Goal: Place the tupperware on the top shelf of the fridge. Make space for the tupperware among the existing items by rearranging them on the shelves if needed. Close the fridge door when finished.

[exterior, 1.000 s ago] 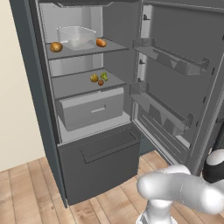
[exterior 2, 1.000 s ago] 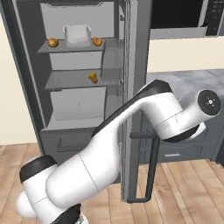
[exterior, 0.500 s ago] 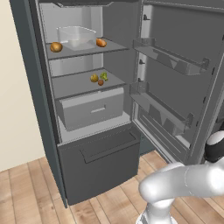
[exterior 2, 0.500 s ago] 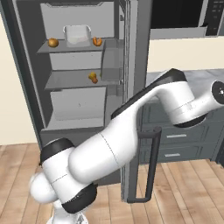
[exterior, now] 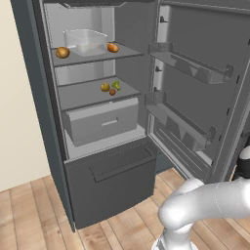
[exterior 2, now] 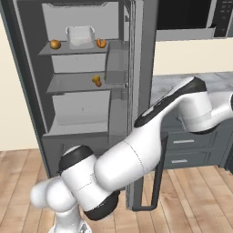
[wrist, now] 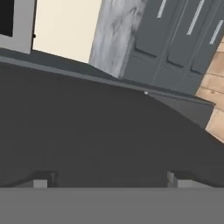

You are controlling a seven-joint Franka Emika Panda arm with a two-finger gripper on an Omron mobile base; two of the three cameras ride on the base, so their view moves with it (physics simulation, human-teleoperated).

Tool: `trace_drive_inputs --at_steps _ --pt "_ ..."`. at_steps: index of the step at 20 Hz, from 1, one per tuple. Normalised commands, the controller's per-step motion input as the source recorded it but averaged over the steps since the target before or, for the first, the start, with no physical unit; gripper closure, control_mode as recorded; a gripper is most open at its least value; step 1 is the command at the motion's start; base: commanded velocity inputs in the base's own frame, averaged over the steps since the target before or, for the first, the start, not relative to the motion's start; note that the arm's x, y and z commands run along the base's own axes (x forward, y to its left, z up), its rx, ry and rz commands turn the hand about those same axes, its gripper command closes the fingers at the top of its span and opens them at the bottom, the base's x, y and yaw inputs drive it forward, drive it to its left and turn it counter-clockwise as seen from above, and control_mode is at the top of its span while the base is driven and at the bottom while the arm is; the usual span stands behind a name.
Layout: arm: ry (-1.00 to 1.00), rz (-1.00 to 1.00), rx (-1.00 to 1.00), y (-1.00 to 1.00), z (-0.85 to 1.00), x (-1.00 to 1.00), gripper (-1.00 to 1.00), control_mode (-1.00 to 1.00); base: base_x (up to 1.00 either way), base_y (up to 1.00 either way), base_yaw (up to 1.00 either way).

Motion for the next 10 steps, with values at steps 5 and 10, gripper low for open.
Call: trace_drive_inputs --at_steps 5,10 --pt "0.00 0.06 0.11 0.27 0.00 0.73 -1.00 -1.00 0.00 0.00 0.00" --pt "0.00 0.09 0.05 0.39 0.00 0.55 -1.00 -1.00 0.00 0.00 0.00"
